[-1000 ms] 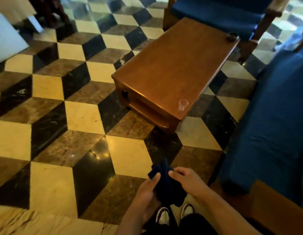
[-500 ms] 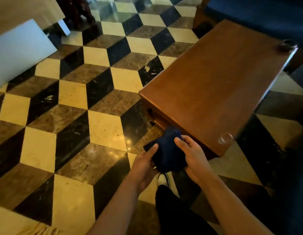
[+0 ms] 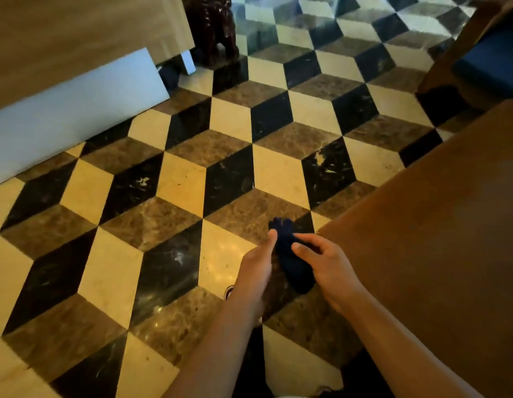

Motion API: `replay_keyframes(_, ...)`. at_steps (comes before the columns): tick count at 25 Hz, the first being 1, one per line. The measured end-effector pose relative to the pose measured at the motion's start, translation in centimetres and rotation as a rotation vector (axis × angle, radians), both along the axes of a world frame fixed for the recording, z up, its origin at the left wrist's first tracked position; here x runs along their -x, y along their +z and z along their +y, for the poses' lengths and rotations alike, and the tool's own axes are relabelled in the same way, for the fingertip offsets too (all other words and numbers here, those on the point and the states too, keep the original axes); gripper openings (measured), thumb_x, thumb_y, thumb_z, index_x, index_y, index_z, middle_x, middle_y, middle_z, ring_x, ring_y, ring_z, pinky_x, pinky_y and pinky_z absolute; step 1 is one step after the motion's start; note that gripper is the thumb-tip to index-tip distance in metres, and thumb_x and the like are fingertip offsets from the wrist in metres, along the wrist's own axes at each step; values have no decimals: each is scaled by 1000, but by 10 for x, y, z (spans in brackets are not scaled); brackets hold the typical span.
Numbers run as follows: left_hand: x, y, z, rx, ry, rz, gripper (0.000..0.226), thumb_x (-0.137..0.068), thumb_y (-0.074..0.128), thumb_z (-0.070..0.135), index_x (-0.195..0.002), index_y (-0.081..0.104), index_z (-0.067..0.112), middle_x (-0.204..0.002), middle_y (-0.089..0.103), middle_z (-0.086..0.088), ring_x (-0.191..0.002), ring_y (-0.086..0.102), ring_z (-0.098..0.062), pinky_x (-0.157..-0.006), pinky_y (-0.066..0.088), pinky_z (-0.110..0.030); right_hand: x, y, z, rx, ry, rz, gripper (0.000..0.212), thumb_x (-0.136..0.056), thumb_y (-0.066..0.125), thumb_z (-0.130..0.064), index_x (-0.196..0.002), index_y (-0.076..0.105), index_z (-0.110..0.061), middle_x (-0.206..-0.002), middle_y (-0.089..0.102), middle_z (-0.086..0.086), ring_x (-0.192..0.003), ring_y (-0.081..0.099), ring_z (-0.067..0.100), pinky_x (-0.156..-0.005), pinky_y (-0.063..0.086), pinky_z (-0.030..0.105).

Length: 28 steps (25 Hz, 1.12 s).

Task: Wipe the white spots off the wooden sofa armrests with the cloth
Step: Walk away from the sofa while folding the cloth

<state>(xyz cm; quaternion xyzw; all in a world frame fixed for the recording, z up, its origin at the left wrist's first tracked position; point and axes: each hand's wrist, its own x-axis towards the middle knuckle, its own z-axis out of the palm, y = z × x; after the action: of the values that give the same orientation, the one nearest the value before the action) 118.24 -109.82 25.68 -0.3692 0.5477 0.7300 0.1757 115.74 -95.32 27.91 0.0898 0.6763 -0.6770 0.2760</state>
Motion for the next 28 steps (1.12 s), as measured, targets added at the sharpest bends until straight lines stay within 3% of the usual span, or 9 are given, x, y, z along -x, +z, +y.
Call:
replay_keyframes(3, 86, 0, -50, -227, -69, 103, 32, -93, 70, 32, -119, 73, 13, -111, 78, -13, -100, 76, -28, -75, 62, -33, 79, 1, -39, -21, -38, 45, 27, -96, 66, -10, -120, 72, -20, -113, 76, 3, -108, 72, 18, -96, 57, 38)
replay_keyframes(6, 168, 14, -76, -333, -142, 108, 32, -98, 63, 20, -127, 67, 5, -121, 73, -22, -100, 74, -30, -77, 61, -36, 148, 14, -59, 18, -185, 35, 25, -95, 66, -5, -116, 73, -16, -112, 76, 8, -102, 73, 19, -91, 58, 33)
replay_keyframes(9, 253, 24, -78, -390, -181, 66, 40, -101, 57, 28, -135, 62, 7, -129, 70, -22, -111, 69, -32, -91, 58, -43, 208, 23, -60, 45, -394, 67, 25, -94, 68, -8, -117, 70, -17, -105, 76, 6, -88, 73, 16, -77, 58, 24)
replay_keyframes(13, 383, 27, -62, -416, -296, 77, 58, -88, 67, 47, -134, 64, 11, -130, 69, -20, -119, 67, -37, -101, 53, -53, 305, 17, -46, -301, -318, 253, 39, -82, 83, -20, -116, 68, -32, -106, 72, -9, -99, 68, 4, -84, 56, 19)
replay_keyframes(16, 474, 20, -35, -354, -399, 107, 47, -84, 74, 15, -129, 65, 4, -122, 72, -24, -107, 72, -38, -86, 61, -49, 394, 6, -29, -470, -335, 320, 35, -85, 80, -16, -117, 69, -26, -101, 71, -7, -91, 69, 7, -83, 60, 26)
replay_keyframes(18, 537, 13, -17, -366, -398, 86, 45, -86, 62, -6, -129, 64, 4, -121, 72, -24, -103, 74, -37, -77, 62, -42, 454, 3, -13, -396, -446, 292, 24, -91, 73, -12, -113, 70, -22, -99, 74, -1, -88, 72, 10, -82, 62, 33)
replay_keyframes(20, 599, 15, -1, -378, -368, 46, 48, -85, 51, -10, -128, 65, 6, -121, 72, -23, -97, 75, -35, -73, 63, -42, 507, 11, 5, -199, -699, 167, 17, -96, 66, -9, -107, 69, -21, -103, 75, 6, -89, 74, 14, -81, 64, 38)
replay_keyframes(24, 702, 24, 54, -378, -401, -10, 59, -67, 57, -7, -124, 66, 7, -123, 72, -24, -100, 75, -37, -86, 62, -49, 586, 10, 64, 361, -1113, -192, 23, -99, 57, -8, -121, 64, -10, -115, 73, 15, -107, 71, 29, -95, 57, 47)
replay_keyframes(28, 789, 7, 140, -328, -528, -58, 45, -68, 63, 3, -111, 74, 9, -115, 73, -19, -100, 71, -33, -81, 58, -43, 652, -19, 117, 413, -1191, -437, 33, -96, 60, -21, -127, 62, -8, -118, 71, 18, -109, 68, 32, -100, 52, 48)
